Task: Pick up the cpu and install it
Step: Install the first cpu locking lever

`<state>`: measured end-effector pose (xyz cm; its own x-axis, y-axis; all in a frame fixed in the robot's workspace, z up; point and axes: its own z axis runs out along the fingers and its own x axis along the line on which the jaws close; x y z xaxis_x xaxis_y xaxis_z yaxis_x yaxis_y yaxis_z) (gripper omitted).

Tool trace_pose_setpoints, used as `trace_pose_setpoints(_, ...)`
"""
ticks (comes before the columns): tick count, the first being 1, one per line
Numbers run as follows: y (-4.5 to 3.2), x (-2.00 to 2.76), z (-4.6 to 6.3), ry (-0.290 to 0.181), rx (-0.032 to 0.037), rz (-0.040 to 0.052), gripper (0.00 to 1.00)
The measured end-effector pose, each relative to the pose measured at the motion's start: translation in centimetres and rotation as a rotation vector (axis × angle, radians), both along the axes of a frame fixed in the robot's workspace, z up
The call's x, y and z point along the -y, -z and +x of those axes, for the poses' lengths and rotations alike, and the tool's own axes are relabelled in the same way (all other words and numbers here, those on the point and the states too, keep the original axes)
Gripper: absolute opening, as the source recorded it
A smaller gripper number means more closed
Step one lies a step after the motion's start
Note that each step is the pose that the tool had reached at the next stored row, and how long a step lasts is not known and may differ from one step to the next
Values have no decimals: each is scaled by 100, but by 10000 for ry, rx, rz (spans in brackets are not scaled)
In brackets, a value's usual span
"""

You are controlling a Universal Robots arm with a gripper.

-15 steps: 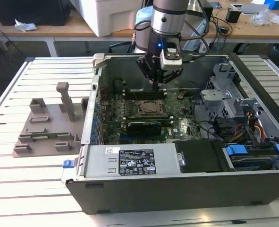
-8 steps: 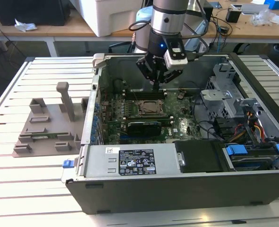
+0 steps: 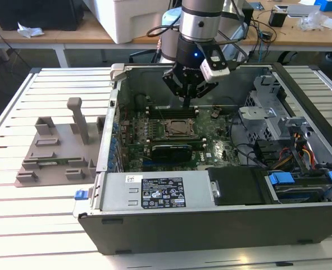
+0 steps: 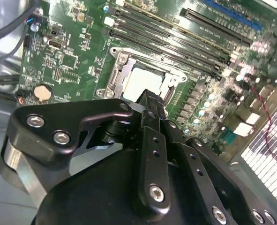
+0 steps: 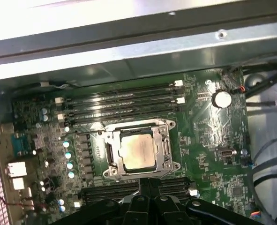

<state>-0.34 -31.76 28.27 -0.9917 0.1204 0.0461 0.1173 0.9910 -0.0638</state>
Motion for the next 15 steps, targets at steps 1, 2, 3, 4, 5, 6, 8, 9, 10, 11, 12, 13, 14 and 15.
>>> trace_pose_setpoints(1, 0, 0, 0, -163, 0, 6, 11)
trace_pose_setpoints(2, 0, 0, 0, -344, 0, 13, 11)
trace_pose_setpoints(3, 0, 0, 0, -909, 0, 33, 11)
trace_pose_setpoints(4, 0, 0, 0, -1367, 0, 45, 11)
trace_pose_setpoints(5, 0, 0, 0, -1514, 0, 50, 11)
trace_pose_setpoints(6, 0, 0, 0, -1644, -1, 54, 11)
trace_pose_setpoints(8, 1, 0, 0, -1952, 1, 69, 11)
trace_pose_setpoints(9, 1, 0, 0, -2148, 2, 91, 11)
trace_pose_setpoints(10, 0, 0, 0, -2182, 9, 145, 11)
trace_pose_setpoints(11, 0, 0, 0, -2199, 44, 483, 11)
trace_pose_setpoints(12, 0, 0, 0, -2199, 67, 687, 11)
trace_pose_setpoints(13, 0, 0, 0, -2199, 74, 748, 11)
trace_pose_setpoints(14, 0, 0, -1, -2197, 76, 769, 11)
trace_pose_setpoints(15, 1, -1, 0, -2198, 77, 775, 11)
